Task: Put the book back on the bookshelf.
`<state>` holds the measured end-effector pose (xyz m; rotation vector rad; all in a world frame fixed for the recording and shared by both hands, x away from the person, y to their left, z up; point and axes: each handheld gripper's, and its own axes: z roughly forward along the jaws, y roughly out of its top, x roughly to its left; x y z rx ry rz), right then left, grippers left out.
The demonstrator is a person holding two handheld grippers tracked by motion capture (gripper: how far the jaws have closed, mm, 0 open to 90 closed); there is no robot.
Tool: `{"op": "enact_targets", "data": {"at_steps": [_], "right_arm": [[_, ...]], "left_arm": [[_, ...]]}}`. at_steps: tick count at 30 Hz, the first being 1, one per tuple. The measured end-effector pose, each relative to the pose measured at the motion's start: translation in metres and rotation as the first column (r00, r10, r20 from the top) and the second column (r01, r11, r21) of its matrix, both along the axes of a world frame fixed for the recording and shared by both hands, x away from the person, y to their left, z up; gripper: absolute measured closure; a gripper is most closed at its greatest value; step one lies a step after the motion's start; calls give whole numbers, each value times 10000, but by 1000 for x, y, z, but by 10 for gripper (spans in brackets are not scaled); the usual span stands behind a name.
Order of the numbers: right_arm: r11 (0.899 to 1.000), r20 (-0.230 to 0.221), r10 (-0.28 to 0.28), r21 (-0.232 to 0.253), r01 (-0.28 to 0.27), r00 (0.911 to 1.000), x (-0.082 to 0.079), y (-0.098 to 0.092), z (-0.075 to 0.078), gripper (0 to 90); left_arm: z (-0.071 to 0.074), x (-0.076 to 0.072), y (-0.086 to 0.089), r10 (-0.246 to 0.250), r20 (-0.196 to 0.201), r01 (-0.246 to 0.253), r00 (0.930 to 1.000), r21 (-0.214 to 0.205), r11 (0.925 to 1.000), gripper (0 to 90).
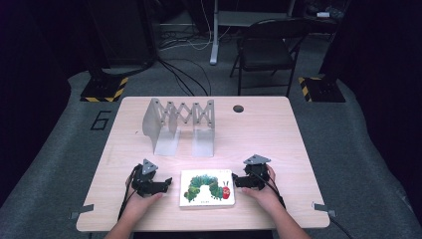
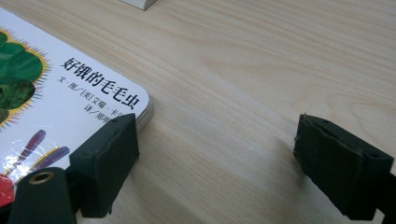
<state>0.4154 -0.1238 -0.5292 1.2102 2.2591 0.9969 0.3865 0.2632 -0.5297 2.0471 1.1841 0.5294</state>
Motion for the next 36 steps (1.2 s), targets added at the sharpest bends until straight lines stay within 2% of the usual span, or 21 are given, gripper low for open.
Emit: {"op": "enact_targets", "data": {"at_steps": [9,15,18,24,27,28,31,33,34,36], "right_arm": [[9999,-25,-93,126,93,10000,-1,0,0,139],[10000,-3,-61,-16,61,10000,0,0,0,136],[9999,-191,-120,41,121,9997,0,2,1,138],[10000,-227,-69,-35,68,9997,1,1,2,150],[9999,-349,-98,-132,93,9993,1,1,3,154],[9997,-422,-209,-101,205,9989,2,3,5,159],[9997,-457,-248,-60,246,9986,3,3,5,169],[9996,-512,-282,-60,279,9983,3,3,6,192],[9992,-703,-379,-185,367,9968,4,3,8,234],[9988,-781,-430,-263,411,9960,4,4,10,245]], "left_arm": [[1,-1,0,-41,-55,41,10000,68,10000,147],[0,-2,-1,-64,30,64,10000,11,10000,146],[0,-3,-1,-57,-8,57,10000,43,10000,148],[0,-3,-1,2,66,-1,10000,-31,10000,151],[0,-3,-1,10,35,-10,10000,-19,10000,155],[2,-3,-1,-90,-166,91,9998,85,9999,157],[3,-2,-1,-80,-203,83,9998,144,9999,162],[4,-3,0,-113,-308,120,9995,226,9997,174],[5,-4,0,36,-257,-30,9997,227,9997,205],[6,-5,1,94,-366,-83,9993,298,9995,226]]}}
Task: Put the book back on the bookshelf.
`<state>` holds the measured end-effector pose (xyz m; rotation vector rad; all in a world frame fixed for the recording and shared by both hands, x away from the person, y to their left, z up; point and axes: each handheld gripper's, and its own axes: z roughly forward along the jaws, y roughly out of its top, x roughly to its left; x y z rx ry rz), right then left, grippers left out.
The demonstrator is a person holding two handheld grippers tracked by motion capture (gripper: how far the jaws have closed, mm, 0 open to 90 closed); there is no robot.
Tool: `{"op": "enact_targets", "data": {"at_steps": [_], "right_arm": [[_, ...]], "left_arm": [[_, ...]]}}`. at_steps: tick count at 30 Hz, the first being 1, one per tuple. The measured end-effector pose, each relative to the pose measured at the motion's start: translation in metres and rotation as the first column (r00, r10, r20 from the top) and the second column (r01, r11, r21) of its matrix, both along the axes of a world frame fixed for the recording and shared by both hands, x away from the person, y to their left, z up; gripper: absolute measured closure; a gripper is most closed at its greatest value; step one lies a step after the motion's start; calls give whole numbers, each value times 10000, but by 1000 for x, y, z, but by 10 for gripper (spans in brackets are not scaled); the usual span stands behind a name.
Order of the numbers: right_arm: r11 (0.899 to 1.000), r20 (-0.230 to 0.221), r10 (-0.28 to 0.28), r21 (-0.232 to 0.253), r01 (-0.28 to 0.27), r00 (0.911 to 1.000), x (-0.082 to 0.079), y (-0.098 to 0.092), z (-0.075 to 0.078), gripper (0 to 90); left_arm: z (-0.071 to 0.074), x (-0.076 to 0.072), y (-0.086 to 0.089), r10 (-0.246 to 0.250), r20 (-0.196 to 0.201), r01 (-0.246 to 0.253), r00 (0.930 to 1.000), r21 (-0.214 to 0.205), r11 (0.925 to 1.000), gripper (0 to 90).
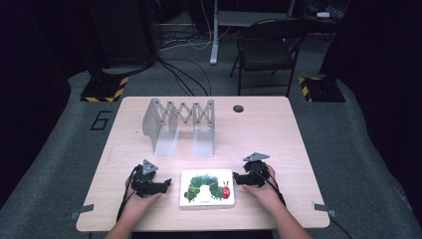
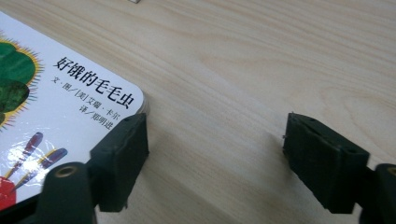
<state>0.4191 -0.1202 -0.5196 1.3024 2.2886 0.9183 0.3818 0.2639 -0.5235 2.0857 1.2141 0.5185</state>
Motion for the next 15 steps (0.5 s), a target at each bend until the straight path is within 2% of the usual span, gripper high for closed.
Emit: {"op": "enact_targets", "data": {"at_steps": [1,2,5,6,8,11,14,15], "right_arm": [[10000,-97,-2,-82,2,10000,0,0,1,260],[9999,-151,-49,-113,48,9999,0,0,2,271],[9997,-290,-100,-206,94,9995,0,0,4,293],[9997,-369,-147,-186,141,9992,0,1,5,305],[9995,-433,-284,-162,277,9987,1,0,6,353],[9991,-512,-410,-164,402,9978,1,-1,8,377],[9987,-632,-486,134,496,9968,0,-4,13,383],[9987,-632,-486,134,496,9968,0,-4,13,383]], "left_arm": [[1,0,0,140,-59,-141,9999,-66,9999,254],[3,-1,2,96,-344,-103,9994,-190,9998,265],[3,-3,2,167,-253,-172,9995,-226,9996,287],[5,-4,3,117,-390,-123,9992,-162,9998,291],[10,-7,1,139,-462,-164,9988,-548,9984,317],[13,-9,1,-30,-463,-1,9989,-656,9978,327],[16,-12,-2,-139,-433,121,9990,-426,9990,336],[16,-13,-2,-141,-452,120,9989,-469,9988,336]]}}
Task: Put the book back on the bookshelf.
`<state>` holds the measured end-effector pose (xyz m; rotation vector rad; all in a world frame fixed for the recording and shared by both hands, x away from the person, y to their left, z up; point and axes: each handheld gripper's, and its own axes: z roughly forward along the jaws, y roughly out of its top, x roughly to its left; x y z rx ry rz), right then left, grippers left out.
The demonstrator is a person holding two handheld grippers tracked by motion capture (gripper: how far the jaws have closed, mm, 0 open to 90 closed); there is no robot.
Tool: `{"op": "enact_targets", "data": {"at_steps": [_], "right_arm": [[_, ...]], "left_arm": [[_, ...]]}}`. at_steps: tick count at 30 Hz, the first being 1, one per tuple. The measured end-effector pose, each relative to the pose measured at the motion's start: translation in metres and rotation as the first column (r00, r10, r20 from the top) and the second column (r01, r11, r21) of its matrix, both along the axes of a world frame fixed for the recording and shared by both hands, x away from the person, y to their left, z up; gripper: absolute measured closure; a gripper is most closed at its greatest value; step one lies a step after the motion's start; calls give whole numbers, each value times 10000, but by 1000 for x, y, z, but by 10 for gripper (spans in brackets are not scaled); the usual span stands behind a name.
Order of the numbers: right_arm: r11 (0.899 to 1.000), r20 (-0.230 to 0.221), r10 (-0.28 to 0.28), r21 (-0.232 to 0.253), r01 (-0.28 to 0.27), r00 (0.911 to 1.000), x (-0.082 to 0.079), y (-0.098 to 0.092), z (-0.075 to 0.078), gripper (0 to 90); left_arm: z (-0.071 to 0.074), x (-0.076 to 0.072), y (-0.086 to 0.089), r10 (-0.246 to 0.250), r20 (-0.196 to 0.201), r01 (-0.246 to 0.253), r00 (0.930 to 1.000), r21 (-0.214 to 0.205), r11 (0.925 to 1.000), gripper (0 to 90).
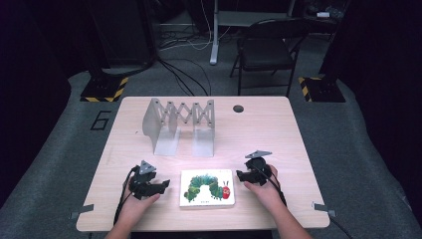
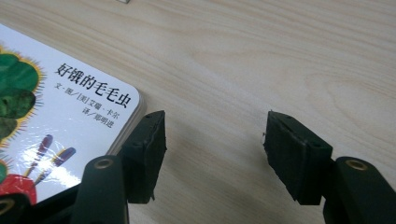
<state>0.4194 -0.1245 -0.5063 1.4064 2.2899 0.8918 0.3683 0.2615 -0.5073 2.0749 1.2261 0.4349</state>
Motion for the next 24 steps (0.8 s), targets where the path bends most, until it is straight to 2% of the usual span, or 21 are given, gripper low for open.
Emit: {"op": "enact_targets", "data": {"at_steps": [2,3,7,10,14,21,24], "right_arm": [[9998,-19,24,208,-23,10000,-1,-1,3,370],[9995,-11,91,312,-91,10000,-3,-1,5,356],[9990,-79,151,414,-148,9999,-5,0,7,354],[9988,-166,371,341,-365,9992,-5,0,7,354],[9990,-307,295,358,-284,9991,-5,2,7,354],[9981,-232,452,432,-442,9987,-5,4,9,338],[9980,-106,431,463,-426,9990,-5,6,10,331]], "left_arm": [[2,-2,-1,-8,-15,8,10000,-162,9999,340],[4,-4,-3,-163,-7,163,9999,-252,9996,344],[6,-6,-6,-356,-114,352,9993,-341,9988,346],[6,-7,-8,-493,-153,489,9987,-258,9985,347],[6,-9,-10,-580,-256,574,9980,-223,9981,347],[6,-14,-14,-712,-301,704,9970,-274,9971,347],[8,-16,-14,-932,-413,925,9948,-202,9955,346]]}}
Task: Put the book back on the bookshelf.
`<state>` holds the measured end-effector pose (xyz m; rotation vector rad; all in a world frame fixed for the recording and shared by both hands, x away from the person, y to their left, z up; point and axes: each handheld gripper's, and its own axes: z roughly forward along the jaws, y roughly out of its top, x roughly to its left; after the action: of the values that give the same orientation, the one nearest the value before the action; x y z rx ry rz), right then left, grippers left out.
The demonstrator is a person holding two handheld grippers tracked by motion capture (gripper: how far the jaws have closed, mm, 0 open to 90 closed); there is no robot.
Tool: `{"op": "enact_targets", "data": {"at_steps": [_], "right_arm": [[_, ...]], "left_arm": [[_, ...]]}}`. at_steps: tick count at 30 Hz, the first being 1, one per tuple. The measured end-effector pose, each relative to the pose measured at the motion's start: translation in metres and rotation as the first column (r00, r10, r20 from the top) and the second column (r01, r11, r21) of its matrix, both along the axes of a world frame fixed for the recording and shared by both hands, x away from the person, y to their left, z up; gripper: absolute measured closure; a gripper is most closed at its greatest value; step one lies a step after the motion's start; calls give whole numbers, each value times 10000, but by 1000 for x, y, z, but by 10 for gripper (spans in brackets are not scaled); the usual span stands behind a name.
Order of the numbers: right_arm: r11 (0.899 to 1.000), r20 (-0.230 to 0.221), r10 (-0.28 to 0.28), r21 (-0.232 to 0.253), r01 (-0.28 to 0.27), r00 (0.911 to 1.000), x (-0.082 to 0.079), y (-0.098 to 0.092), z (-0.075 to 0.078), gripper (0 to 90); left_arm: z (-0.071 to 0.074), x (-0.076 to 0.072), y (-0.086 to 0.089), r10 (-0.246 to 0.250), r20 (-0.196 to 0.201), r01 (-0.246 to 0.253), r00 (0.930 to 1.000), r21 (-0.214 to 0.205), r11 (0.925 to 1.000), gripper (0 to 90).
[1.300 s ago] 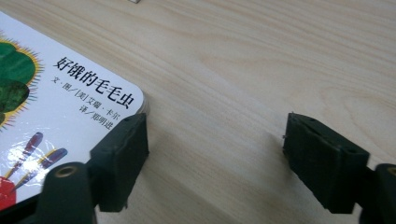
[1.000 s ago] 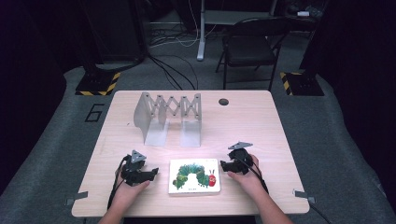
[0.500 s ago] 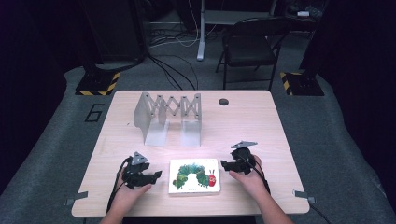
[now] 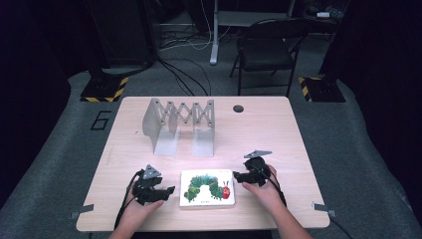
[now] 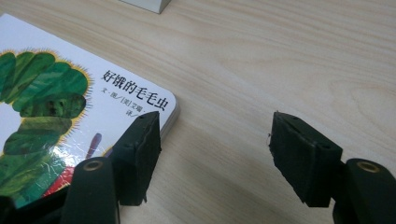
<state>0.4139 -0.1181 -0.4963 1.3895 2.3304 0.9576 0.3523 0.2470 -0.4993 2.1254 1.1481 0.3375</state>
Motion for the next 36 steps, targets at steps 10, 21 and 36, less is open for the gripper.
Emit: {"op": "enact_targets", "data": {"at_steps": [10,21,36], "right_arm": [[9991,201,421,91,-423,9989,-3,9,3,318],[9989,-100,478,32,-478,9988,-5,17,3,341],[9960,-442,877,182,-870,9952,-2,20,2,353]], "left_arm": [[1,-6,-7,-176,-16,176,9998,-22,9998,346],[-1,-10,-21,-712,-23,712,9975,142,9974,346],[-2,-16,-33,-1443,-245,1446,9892,79,9895,313]]}}
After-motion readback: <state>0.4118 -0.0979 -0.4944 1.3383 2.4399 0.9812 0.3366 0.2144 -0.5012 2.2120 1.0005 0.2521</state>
